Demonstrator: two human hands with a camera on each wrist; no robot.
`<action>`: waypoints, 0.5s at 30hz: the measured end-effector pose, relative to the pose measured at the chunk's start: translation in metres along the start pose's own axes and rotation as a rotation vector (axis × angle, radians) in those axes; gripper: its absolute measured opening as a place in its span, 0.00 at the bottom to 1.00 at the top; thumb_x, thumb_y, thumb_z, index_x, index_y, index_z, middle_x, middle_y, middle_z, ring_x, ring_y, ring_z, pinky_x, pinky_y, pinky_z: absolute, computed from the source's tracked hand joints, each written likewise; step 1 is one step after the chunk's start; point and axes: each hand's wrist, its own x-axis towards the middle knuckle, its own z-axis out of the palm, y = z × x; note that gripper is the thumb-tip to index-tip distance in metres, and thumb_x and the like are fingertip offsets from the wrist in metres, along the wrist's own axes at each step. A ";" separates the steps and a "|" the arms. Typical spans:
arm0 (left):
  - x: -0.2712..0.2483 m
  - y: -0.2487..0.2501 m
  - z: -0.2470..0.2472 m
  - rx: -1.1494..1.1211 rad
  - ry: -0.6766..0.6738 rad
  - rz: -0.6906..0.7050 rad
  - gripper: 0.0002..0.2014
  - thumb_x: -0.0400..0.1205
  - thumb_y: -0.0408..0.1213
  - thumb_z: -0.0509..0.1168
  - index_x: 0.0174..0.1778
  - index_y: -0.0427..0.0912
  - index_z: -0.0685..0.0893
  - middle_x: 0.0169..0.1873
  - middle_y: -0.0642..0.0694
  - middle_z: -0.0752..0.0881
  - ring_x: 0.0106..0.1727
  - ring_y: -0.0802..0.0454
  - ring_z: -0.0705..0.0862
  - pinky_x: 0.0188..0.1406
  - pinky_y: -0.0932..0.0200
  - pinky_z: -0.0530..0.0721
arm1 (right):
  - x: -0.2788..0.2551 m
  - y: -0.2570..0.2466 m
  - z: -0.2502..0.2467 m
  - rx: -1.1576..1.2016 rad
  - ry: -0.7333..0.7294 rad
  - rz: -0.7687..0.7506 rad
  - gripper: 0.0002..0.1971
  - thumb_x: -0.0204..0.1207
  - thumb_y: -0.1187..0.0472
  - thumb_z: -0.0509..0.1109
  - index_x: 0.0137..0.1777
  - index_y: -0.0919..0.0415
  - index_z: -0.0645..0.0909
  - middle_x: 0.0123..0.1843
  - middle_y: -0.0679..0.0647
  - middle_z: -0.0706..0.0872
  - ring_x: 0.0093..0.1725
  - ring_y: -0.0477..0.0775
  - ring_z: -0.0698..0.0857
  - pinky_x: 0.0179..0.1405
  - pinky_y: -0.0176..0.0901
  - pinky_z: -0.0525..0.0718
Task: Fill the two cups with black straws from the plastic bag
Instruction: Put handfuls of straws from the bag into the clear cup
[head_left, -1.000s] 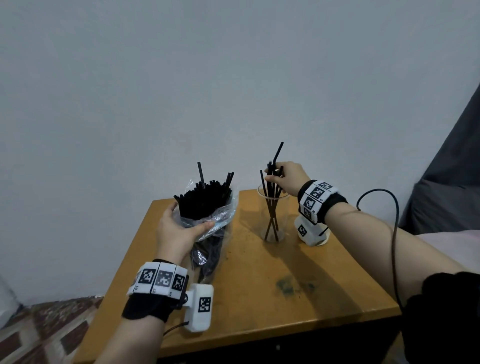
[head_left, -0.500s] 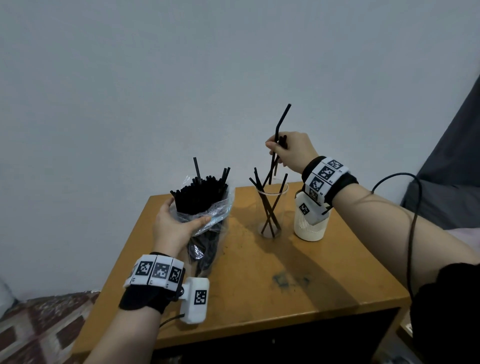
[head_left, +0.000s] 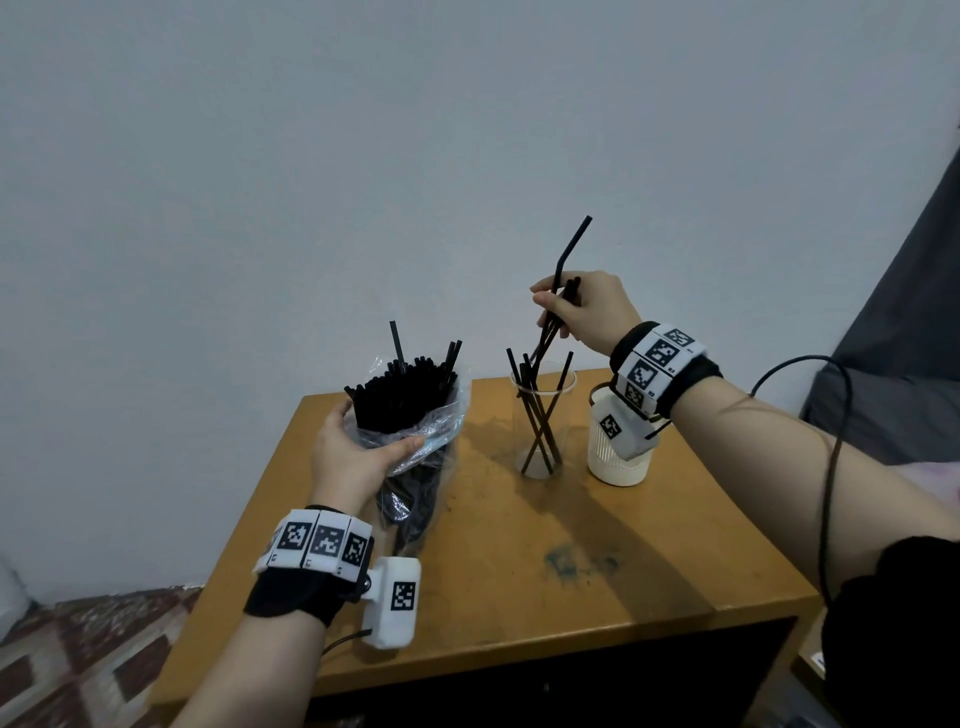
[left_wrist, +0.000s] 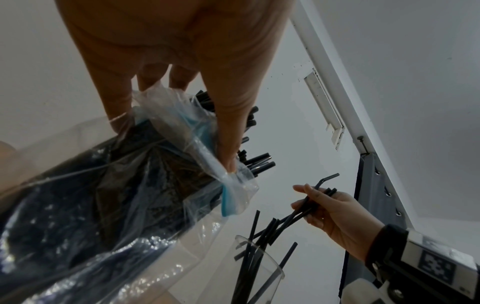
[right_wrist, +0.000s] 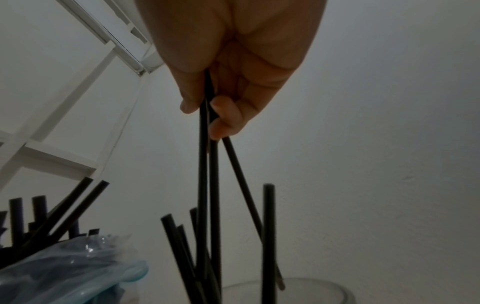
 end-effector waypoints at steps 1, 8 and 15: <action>0.000 0.000 0.000 -0.006 -0.001 -0.006 0.54 0.51 0.50 0.87 0.73 0.43 0.74 0.67 0.43 0.82 0.67 0.43 0.81 0.68 0.39 0.79 | 0.000 -0.002 -0.001 -0.016 0.016 -0.022 0.09 0.81 0.56 0.67 0.56 0.57 0.84 0.38 0.55 0.90 0.26 0.45 0.82 0.33 0.34 0.83; 0.008 -0.012 0.002 -0.027 -0.012 0.001 0.65 0.35 0.71 0.80 0.70 0.48 0.75 0.65 0.46 0.84 0.64 0.45 0.83 0.65 0.40 0.82 | 0.002 -0.010 -0.002 -0.104 -0.003 -0.072 0.11 0.80 0.55 0.67 0.60 0.56 0.83 0.34 0.51 0.89 0.21 0.36 0.80 0.32 0.27 0.82; 0.002 -0.005 0.000 -0.009 -0.032 -0.007 0.64 0.36 0.69 0.81 0.71 0.48 0.75 0.66 0.45 0.83 0.65 0.44 0.83 0.65 0.39 0.82 | 0.007 0.014 0.013 -0.010 0.086 0.147 0.08 0.80 0.58 0.68 0.54 0.61 0.83 0.31 0.53 0.84 0.20 0.45 0.83 0.18 0.31 0.78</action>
